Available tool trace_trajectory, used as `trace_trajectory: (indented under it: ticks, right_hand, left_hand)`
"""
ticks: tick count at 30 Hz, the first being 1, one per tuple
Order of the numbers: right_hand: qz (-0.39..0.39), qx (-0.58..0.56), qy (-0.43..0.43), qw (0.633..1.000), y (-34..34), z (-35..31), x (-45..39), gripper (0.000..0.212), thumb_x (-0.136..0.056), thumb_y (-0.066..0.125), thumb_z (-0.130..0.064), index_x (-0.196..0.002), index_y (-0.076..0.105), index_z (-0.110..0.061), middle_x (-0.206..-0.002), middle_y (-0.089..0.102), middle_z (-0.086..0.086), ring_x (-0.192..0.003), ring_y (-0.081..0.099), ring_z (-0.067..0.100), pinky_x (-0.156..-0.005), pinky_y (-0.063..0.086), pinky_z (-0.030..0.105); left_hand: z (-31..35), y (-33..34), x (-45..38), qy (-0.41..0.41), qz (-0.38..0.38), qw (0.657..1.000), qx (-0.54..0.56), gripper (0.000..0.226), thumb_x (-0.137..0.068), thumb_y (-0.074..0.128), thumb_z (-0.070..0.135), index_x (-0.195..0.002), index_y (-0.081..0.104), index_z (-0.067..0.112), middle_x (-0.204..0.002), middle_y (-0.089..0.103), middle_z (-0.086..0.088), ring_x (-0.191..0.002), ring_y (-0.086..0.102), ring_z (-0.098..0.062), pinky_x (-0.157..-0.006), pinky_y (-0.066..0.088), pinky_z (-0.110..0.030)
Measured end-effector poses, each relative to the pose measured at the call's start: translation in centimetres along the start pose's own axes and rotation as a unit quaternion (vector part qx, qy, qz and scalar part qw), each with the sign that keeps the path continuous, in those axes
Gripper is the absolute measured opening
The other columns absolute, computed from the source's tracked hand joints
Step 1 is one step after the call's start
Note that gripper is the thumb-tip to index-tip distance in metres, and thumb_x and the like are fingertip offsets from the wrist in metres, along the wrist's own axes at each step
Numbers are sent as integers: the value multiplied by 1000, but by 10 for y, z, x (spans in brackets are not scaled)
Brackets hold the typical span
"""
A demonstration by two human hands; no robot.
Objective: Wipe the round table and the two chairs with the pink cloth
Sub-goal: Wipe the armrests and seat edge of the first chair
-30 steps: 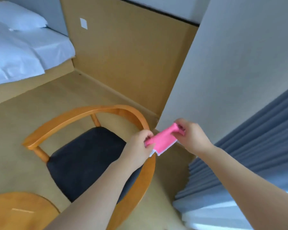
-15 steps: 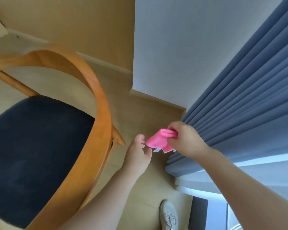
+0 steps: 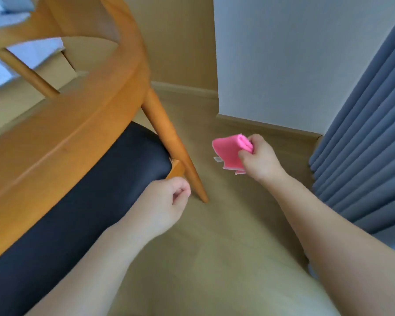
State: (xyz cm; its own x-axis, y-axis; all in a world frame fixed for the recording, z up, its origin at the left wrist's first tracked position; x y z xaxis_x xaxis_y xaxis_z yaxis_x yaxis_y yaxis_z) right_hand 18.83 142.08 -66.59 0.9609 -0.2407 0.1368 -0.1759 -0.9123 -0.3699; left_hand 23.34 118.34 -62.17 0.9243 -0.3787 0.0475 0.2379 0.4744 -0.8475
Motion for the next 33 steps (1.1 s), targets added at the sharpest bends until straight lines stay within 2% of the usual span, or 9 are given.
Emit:
trace_trajectory:
  ticks: [7, 9, 11, 13, 18, 21, 25, 27, 33]
  right_hand:
    - [-24, -119, -26, 992, 54, -23, -14, 41, -91, 32, -4, -126, 50, -15, -102, 59, 6, -67, 69, 26, -58, 60, 46]
    - [-31, -123, -59, 990, 74, -32, -4, 41, -93, 32, -7, -118, 58, -25, -94, 63, 3, -71, 67, 20, -67, 61, 45]
    - [-41, -89, -136, 986, 95, -33, 10, 42, -97, 30, -16, -117, 59, -39, -111, 66, 2, -97, 65, 24, -90, 54, 47]
    - [-66, -54, -188, 978, 114, -30, 21, 45, -100, 29, -25, -142, 39, -36, -135, 53, -5, -125, 49, 21, -109, 38, 42]
    - [-92, -73, -245, 962, 133, -38, 24, 72, -89, 29, -60, -146, 16, -18, -132, 38, 7, -128, 30, 22, -109, 26, 27]
    - [-129, -16, -258, 957, 130, -33, 19, 76, -93, 26, -58, -150, 2, -15, -139, 16, -4, -134, 17, 15, -118, 17, 50]
    - [-121, -17, -314, 941, 126, -43, 22, 34, -98, 32, -37, -130, 20, -34, -135, 30, 5, -136, 24, 34, -117, 15, 50]
    - [-83, -27, -344, 935, 127, -58, 24, 24, -98, 33, -28, -120, 27, -25, -138, 30, 9, -140, 18, 32, -119, 5, 46]
    - [31, 12, -435, 900, 122, -128, 34, 64, -102, 31, -20, -149, -4, 6, -159, -3, 18, -147, -7, 26, -117, -11, 32]
  left_hand:
    - [-11, -12, 22, 17, 115, 993, -4, 30, -97, 44, 34, -79, 60, 16, -53, 44, 8, -46, 39, -6, -45, 32, -18]
    - [-11, -15, 40, -4, 135, 991, 4, 36, -97, 44, 36, -76, 58, 10, -54, 41, 6, -46, 35, -7, -45, 29, -20]
    - [-10, -19, 57, -16, 141, 990, 3, 39, -97, 44, 36, -71, 51, 8, -55, 39, 4, -47, 32, -8, -47, 29, -25]
    - [-9, -24, 74, -23, 154, 988, -8, 41, -97, 45, 35, -65, 42, 9, -55, 35, 4, -48, 30, -9, -47, 27, -26]
    - [-12, -23, 113, -40, 167, 985, -32, 42, -95, 45, 41, -62, 39, 16, -52, 36, 7, -46, 33, -9, -45, 27, -23]
    - [-13, -21, 128, -58, 176, 982, -36, 42, -95, 46, 39, -63, 42, 13, -52, 37, 6, -46, 34, -9, -45, 27, -22]
    - [-15, -20, 138, -67, 194, 978, -30, 40, -95, 47, 38, -63, 45, 12, -53, 39, 5, -48, 36, -9, -48, 32, -28]
    - [-15, -21, 141, -68, 199, 977, -30, 40, -94, 47, 38, -62, 45, 14, -53, 39, 5, -48, 36, -9, -48, 32, -28]
    - [-15, -30, 146, -61, 220, 973, -39, 42, -94, 49, 34, -58, 37, 18, -51, 36, 4, -46, 34, -11, -47, 31, -31]
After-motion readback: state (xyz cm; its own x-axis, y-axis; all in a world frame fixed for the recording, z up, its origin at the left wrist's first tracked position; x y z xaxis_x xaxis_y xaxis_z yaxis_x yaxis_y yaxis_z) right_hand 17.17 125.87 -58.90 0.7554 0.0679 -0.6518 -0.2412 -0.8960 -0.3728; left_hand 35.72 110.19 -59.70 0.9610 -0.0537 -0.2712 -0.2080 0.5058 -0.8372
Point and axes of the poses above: each hand's wrist, its own x-axis away from the middle knuckle, its own y-axis out of the palm, z = x × y, the point moved 2 cm from there along -x, towards the middle knuckle
